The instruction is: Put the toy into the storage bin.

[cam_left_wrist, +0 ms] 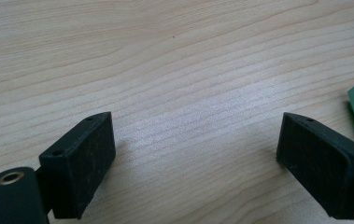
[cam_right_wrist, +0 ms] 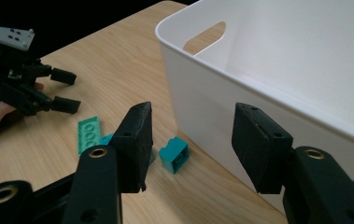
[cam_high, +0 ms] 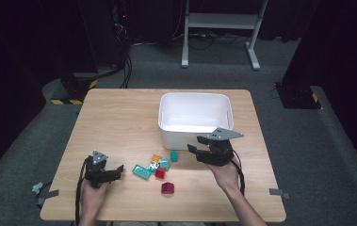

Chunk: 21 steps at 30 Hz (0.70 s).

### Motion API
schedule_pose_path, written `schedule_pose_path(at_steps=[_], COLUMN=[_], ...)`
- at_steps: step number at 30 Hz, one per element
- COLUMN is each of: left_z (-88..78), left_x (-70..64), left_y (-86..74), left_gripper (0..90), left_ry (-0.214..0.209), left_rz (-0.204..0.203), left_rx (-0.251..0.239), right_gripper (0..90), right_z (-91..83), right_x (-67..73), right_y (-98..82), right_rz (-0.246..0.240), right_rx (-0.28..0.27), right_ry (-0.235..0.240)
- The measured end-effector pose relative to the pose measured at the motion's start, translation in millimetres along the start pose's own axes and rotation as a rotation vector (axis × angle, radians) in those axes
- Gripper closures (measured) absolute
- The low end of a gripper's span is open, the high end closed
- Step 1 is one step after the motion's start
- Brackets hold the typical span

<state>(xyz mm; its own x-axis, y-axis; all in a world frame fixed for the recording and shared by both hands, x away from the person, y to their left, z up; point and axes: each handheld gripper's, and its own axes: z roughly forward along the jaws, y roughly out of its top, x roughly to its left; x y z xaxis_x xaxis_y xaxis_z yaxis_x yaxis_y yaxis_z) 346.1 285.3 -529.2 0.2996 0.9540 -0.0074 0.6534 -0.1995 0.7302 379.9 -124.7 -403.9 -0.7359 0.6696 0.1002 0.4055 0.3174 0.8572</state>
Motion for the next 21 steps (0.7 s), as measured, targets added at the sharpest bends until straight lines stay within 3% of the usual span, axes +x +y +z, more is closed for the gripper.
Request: schedule_pose_path(at_steps=[9, 18, 21], left_z=[0.0, 0.0, 0.0], left_x=[0.0, -0.1, -0.1], left_y=[0.0, 0.1, 0.0], left_gripper=[11.5, 11.5, 11.5], left_ry=[0.0, 0.001, 0.001], left_rz=[0.0, -0.001, -0.001], left_rx=[0.0, 0.0, 0.0], right_gripper=[48.3, 48.4, 48.2], right_z=[11.4, 31.3, 39.2], right_x=[10.9, 20.9, 24.6], right_y=[-17.4, -30.1, -34.9], right_rz=[-0.002, -0.029, -0.027], right_rx=[0.026, 0.07, 0.083], right_ry=[0.024, 0.01, 0.04])
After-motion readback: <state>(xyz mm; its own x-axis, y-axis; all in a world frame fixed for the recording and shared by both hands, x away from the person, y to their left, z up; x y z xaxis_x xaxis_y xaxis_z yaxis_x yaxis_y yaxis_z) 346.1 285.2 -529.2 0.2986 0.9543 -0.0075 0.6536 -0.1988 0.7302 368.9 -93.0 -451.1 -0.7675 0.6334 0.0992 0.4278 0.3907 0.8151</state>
